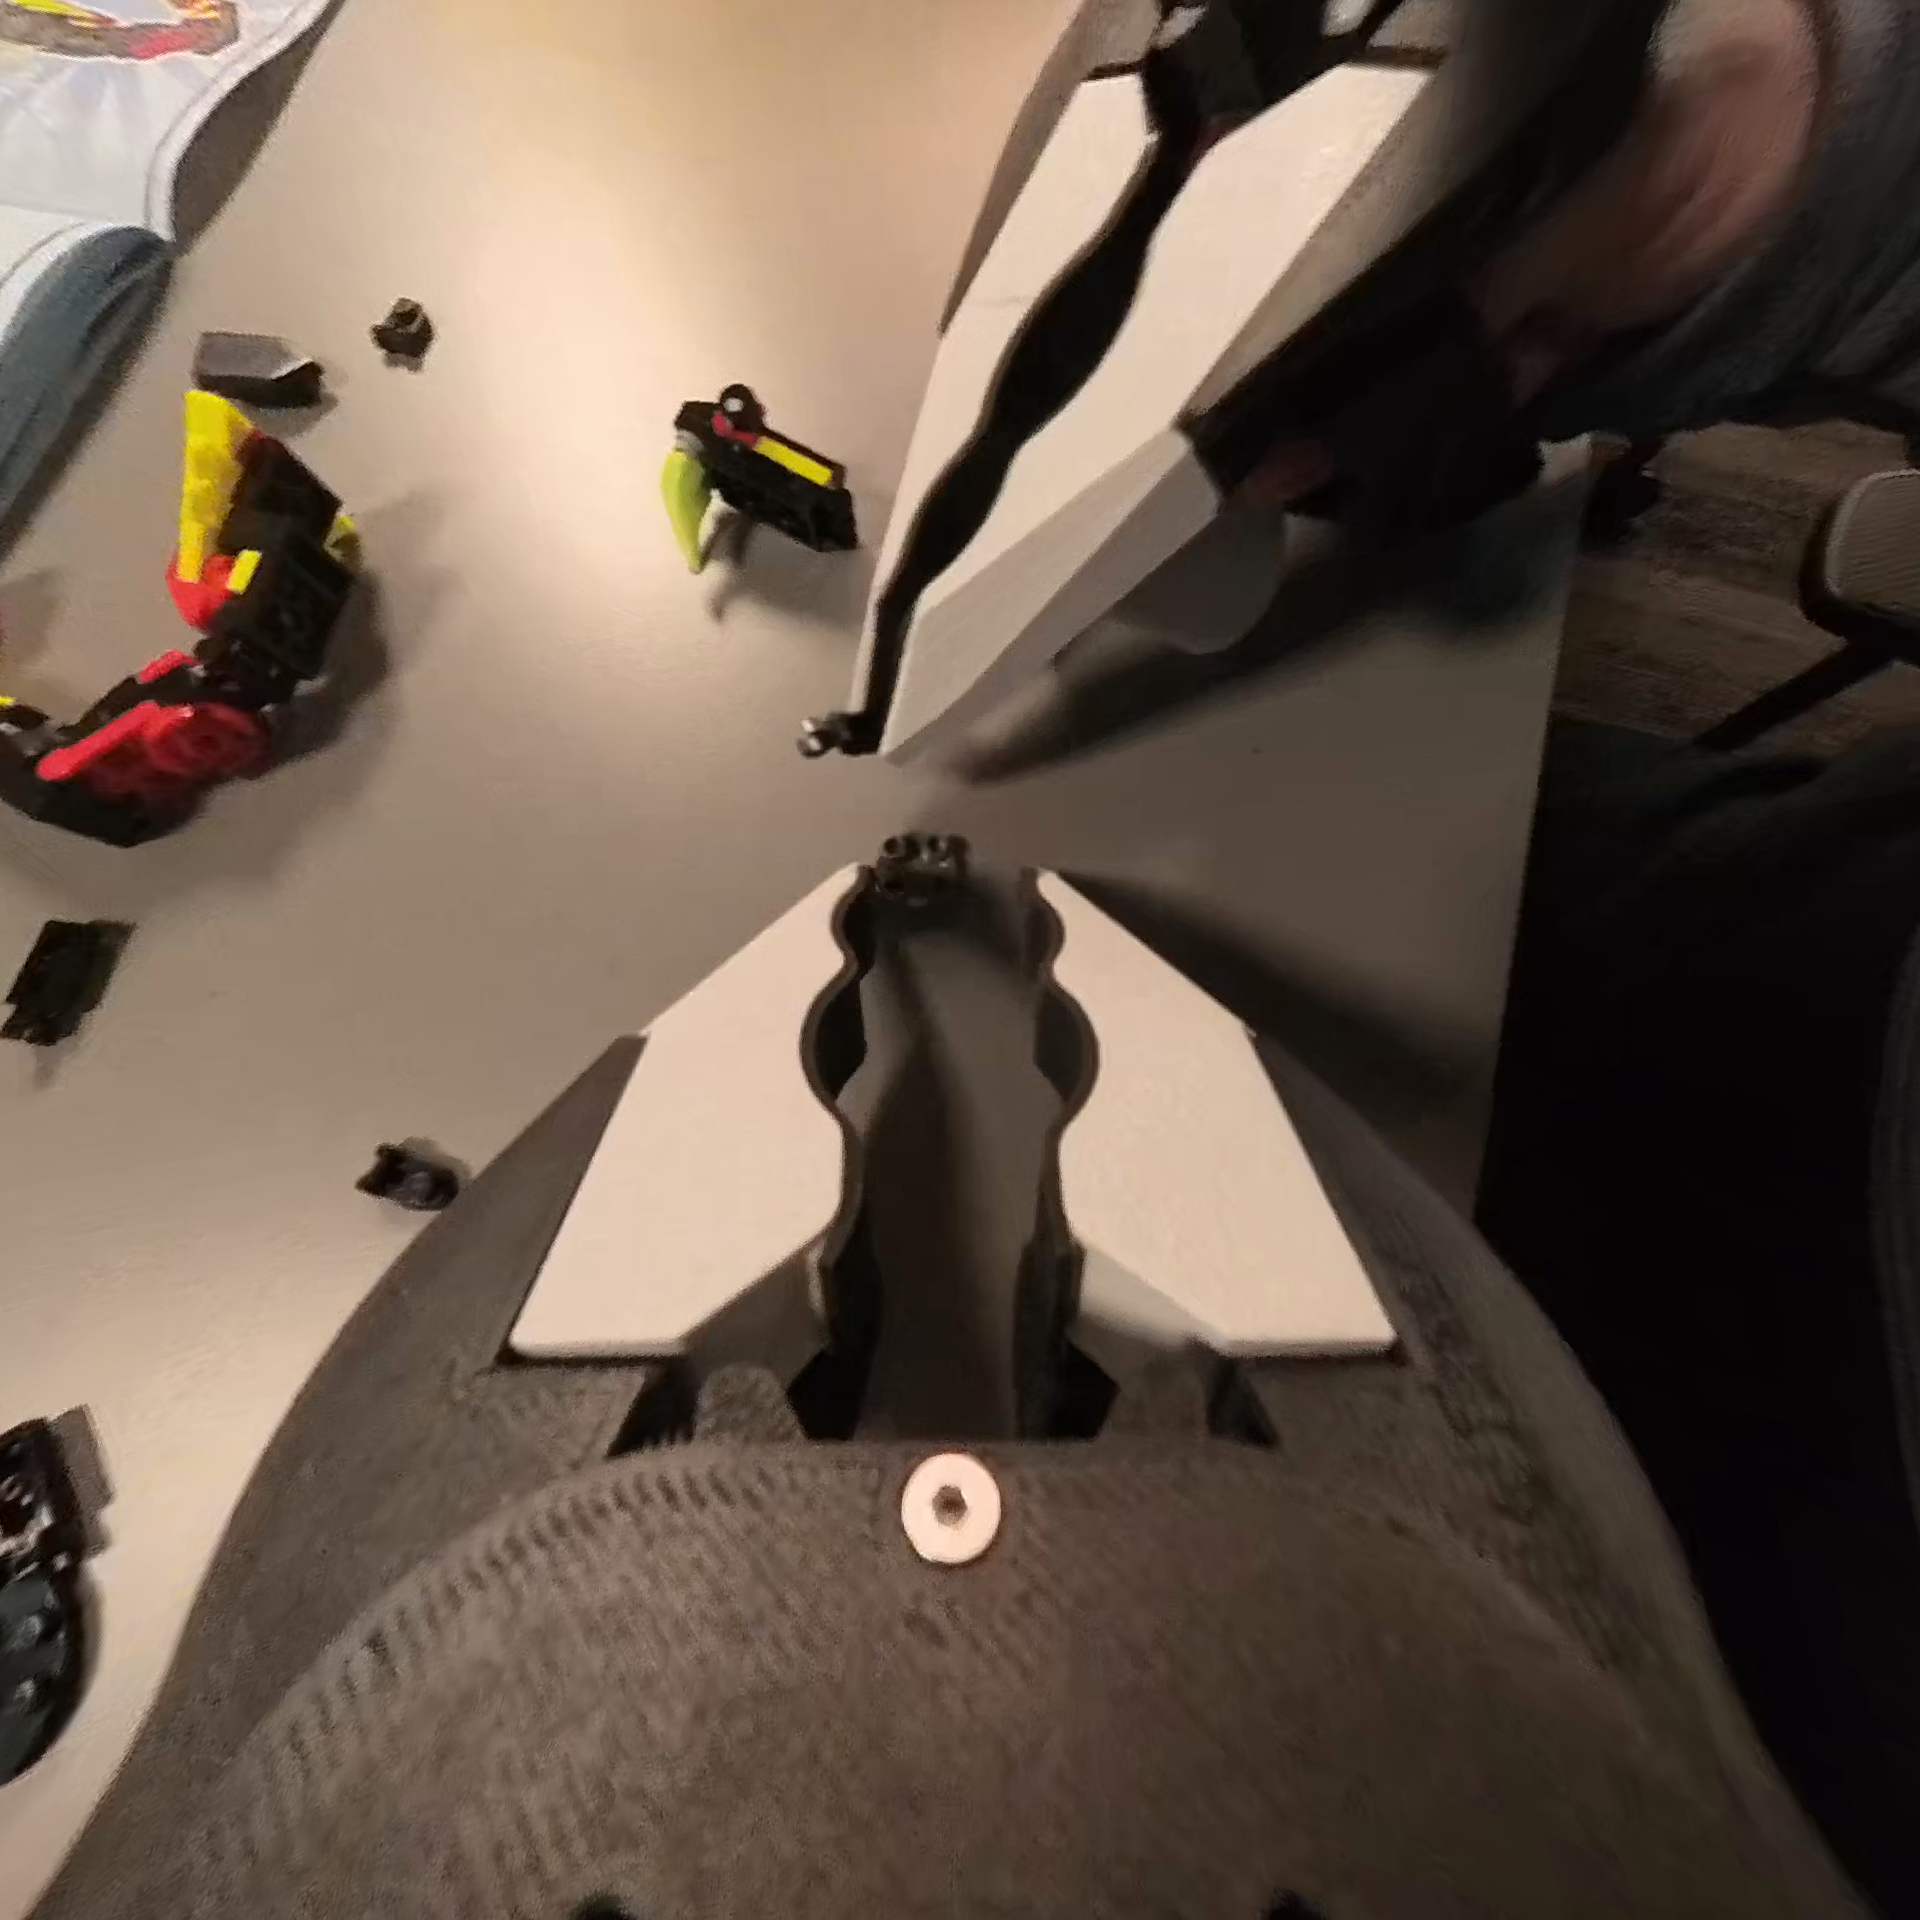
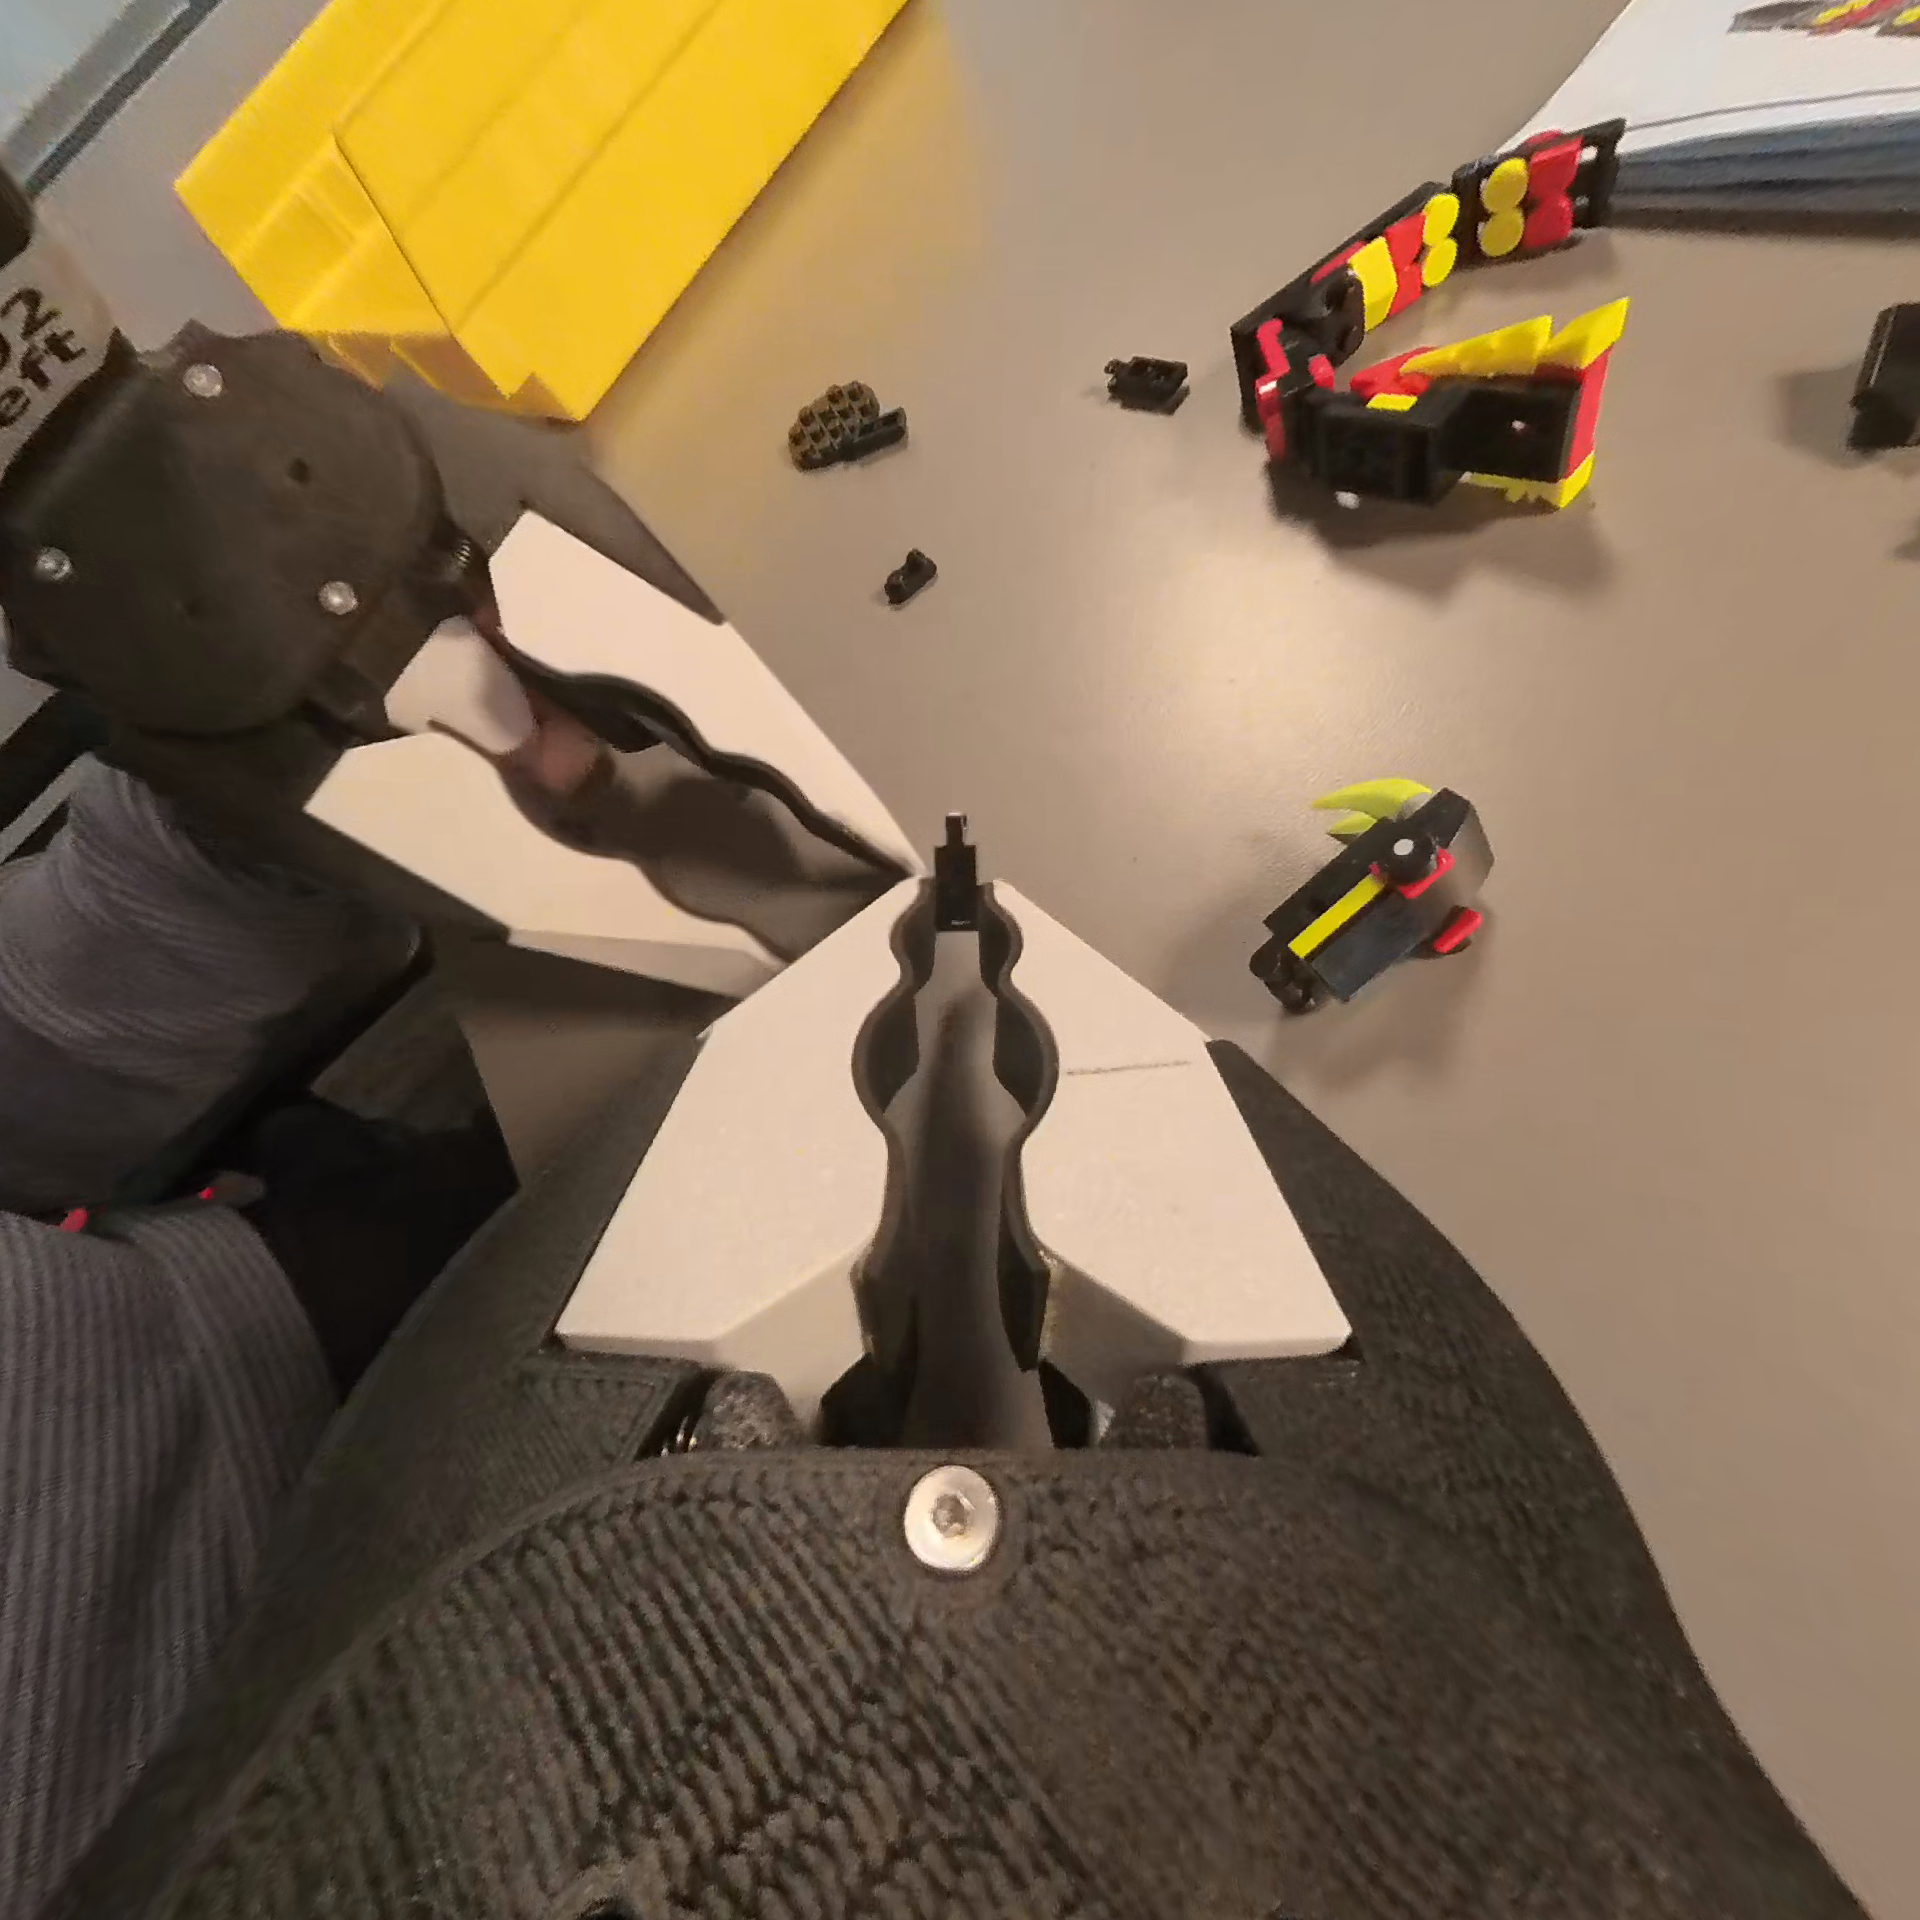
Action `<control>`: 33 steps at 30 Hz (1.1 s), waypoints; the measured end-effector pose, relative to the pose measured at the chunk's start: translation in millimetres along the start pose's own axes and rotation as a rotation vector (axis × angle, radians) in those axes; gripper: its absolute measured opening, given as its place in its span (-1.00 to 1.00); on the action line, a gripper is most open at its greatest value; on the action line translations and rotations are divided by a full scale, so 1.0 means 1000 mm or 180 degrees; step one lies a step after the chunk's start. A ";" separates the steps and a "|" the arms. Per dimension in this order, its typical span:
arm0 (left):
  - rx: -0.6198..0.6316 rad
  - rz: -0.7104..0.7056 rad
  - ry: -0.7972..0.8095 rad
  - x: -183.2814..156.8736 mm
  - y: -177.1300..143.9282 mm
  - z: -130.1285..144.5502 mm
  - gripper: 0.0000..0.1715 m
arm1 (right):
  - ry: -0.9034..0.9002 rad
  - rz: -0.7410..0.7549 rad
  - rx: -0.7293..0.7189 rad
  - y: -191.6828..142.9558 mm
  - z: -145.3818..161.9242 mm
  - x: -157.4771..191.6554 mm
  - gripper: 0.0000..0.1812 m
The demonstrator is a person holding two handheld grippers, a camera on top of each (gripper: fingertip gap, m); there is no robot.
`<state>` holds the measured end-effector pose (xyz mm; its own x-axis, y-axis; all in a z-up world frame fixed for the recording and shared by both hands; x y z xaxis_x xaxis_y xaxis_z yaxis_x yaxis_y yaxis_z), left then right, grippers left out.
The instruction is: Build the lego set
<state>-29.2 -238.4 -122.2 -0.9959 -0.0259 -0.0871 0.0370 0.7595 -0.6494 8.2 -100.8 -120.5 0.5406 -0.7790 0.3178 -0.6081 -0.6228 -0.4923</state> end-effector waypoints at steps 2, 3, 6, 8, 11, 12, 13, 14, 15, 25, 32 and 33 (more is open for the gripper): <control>-0.0003 -0.0001 0.0042 -0.002 0.000 0.000 -0.68 | 0.0029 -0.0016 0.0036 0.001 0.000 -0.001 -0.93; -0.0008 -0.0017 0.0058 -0.003 0.000 0.000 -0.68 | 0.0057 -0.0021 0.0050 0.002 0.001 -0.001 -0.93; -0.0013 -0.0015 0.0095 -0.004 -0.001 0.001 -0.68 | 0.0142 -0.0081 0.0067 0.002 0.001 -0.002 -0.93; -0.0030 -0.0003 0.0094 -0.004 -0.001 0.001 -0.67 | 0.0205 -0.0104 0.0067 0.002 0.002 -0.001 -0.93; -0.0139 0.0005 0.0040 -0.003 -0.005 0.000 -0.66 | 0.0354 -0.0106 0.0140 0.002 0.003 0.003 -0.94; -0.0175 0.0010 -0.0001 -0.002 -0.006 0.000 -0.66 | 0.0423 -0.0079 0.0189 0.003 0.003 0.005 -0.94; -0.0190 0.0016 -0.0058 0.000 -0.008 0.000 -0.66 | 0.0523 -0.0022 0.0266 0.003 0.002 0.007 -0.94; -0.0182 0.0035 -0.0125 0.001 -0.009 0.002 -0.65 | 0.0614 0.0020 0.0346 0.003 0.001 0.009 -0.94; -0.0157 0.0055 -0.0198 0.003 -0.010 0.003 -0.62 | 0.0667 -0.0005 0.0388 0.002 -0.001 0.011 -0.94; -0.0237 0.0365 -0.0615 0.007 -0.026 0.014 -0.60 | 0.0562 0.0309 0.0947 0.017 -0.014 0.022 -0.93; -0.0157 0.0397 -0.0619 0.007 -0.023 0.015 -0.60 | 0.0319 0.0503 0.1092 0.020 -0.019 0.028 -0.93; -0.0156 0.0387 -0.0603 0.006 -0.023 0.015 -0.60 | 0.0278 0.0529 0.1115 0.021 -0.019 0.029 -0.93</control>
<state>-35.2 -265.7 -118.9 -0.9508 -0.0503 -0.3057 0.1472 0.7951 -0.5883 0.0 -137.4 -106.1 0.3908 -0.8797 0.2709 -0.4398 -0.4370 -0.7846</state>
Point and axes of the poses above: each gripper's, where its closed fingertips meet, y out along the fingers, z out of its underside, x = y × z across the jaws, the point moved 9 cm from there along -y, back along the fingers, and after that the axes turned 6 degrees about -y, right-handed, at the moved point
